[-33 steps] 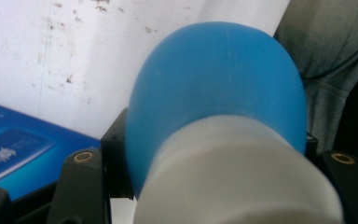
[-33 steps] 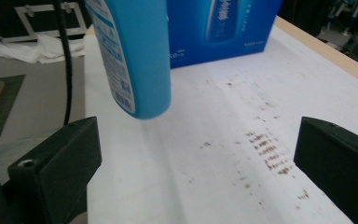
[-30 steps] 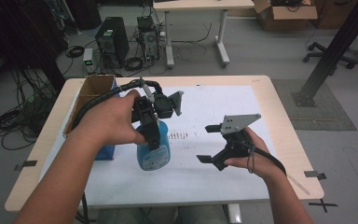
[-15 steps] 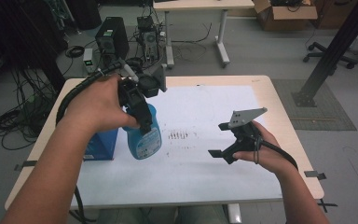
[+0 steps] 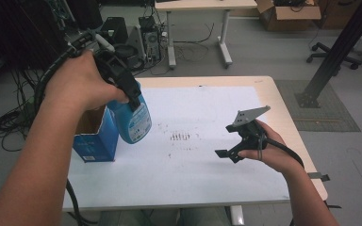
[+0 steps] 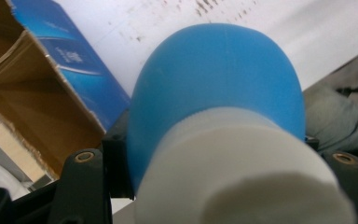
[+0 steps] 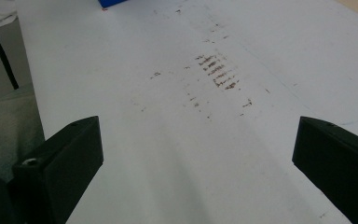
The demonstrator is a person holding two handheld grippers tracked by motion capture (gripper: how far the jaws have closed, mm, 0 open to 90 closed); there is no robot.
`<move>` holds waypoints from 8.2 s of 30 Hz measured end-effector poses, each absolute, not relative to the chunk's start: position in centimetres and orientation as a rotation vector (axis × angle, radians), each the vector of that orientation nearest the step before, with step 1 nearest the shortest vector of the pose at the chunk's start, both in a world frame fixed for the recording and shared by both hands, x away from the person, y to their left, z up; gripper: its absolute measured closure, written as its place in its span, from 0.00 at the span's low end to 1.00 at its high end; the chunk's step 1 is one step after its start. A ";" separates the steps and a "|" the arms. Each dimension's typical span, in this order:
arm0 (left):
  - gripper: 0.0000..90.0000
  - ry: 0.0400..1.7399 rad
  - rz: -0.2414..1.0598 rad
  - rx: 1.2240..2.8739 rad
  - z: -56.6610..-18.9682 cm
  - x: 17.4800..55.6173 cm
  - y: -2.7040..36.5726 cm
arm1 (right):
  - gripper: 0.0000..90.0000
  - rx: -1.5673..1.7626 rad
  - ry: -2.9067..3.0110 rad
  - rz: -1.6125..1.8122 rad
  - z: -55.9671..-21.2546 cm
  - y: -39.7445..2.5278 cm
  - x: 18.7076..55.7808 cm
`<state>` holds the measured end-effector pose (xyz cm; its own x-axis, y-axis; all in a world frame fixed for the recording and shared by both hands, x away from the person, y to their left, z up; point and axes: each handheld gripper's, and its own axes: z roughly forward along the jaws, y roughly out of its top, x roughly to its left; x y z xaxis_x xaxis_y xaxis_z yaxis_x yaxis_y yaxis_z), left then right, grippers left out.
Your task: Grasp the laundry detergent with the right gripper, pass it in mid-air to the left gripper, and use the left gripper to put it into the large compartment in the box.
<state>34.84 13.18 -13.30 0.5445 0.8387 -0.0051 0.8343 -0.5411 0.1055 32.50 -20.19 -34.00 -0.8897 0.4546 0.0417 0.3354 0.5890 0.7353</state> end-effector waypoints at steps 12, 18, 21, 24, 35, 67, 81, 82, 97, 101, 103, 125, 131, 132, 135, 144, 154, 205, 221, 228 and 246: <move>0.43 1.658 0.110 2.529 -10.9 35.9 15.9 | 0.02 0.665 2.664 1.189 -34.0 -20.1 32.6; 0.43 1.761 0.125 2.459 -9.6 36.4 17.7 | 0.02 0.681 2.662 1.188 -34.3 -20.2 32.9; 0.43 1.809 0.122 2.415 -9.3 36.6 18.5 | 0.02 0.686 2.667 1.187 -34.3 -20.1 32.9; 0.43 1.848 0.114 2.383 -9.1 36.8 19.4 | 0.02 0.683 2.670 1.186 -34.3 -20.0 33.0; 0.43 1.976 0.119 2.276 -8.8 37.7 22.4 | 0.02 0.690 2.678 1.181 -34.6 -19.9 33.4; 0.43 2.111 0.133 2.183 -10.2 40.1 26.6 | 0.02 0.733 2.684 1.158 -35.4 -20.2 34.3; 0.43 2.153 0.116 2.175 -12.3 40.8 27.1 | 0.02 0.731 2.686 1.160 -35.4 -20.2 34.4; 0.43 2.154 0.114 2.175 -12.5 40.8 27.1 | 0.02 0.735 2.686 1.161 -35.4 -20.2 34.4; 0.43 2.165 0.075 2.187 -15.2 41.3 27.2 | 0.02 0.729 2.690 1.171 -35.5 -20.2 34.2; 0.43 2.165 0.080 2.192 -15.9 41.4 27.3 | 0.02 0.732 2.690 1.169 -35.5 -20.2 34.3; 0.43 2.168 0.079 2.189 -16.1 41.4 27.3 | 0.02 0.730 2.691 1.170 -35.5 -20.2 34.3; 0.43 2.187 0.060 2.193 -19.4 42.0 27.4 | 0.02 0.720 2.696 1.168 -35.5 -20.1 34.2; 0.43 2.183 0.057 2.195 -20.7 42.3 27.4 | 0.02 0.716 2.699 1.171 -35.7 -19.9 34.2; 0.43 2.183 0.057 2.195 -20.7 42.3 27.4 | 0.02 0.716 2.699 1.171 -35.7 -19.9 34.2; 0.43 2.180 0.057 2.209 -21.3 42.4 27.4 | 0.02 0.717 2.705 1.164 -35.8 -19.8 34.2; 0.43 2.183 0.042 2.209 -23.0 42.6 27.6 | 0.02 0.720 2.705 1.165 -35.9 -19.7 34.3; 0.43 2.182 0.036 2.215 -24.8 42.8 27.6 | 0.03 0.715 2.708 1.165 -35.9 -19.6 34.2; 0.43 2.218 -0.020 2.241 -30.1 43.1 28.1 | 0.02 0.720 2.709 1.184 -36.6 -19.7 34.1; 0.42 2.215 -0.026 2.243 -30.2 42.9 28.1 | 0.02 0.717 2.703 1.191 -36.4 -19.9 33.9; 0.42 2.220 -0.036 2.238 -30.2 42.8 28.2 | 0.03 0.717 2.702 1.190 -36.4 -20.0 33.8; 0.38 2.218 -0.052 2.235 -30.3 42.8 28.1 | 0.02 0.717 2.701 1.195 -36.5 -20.1 33.8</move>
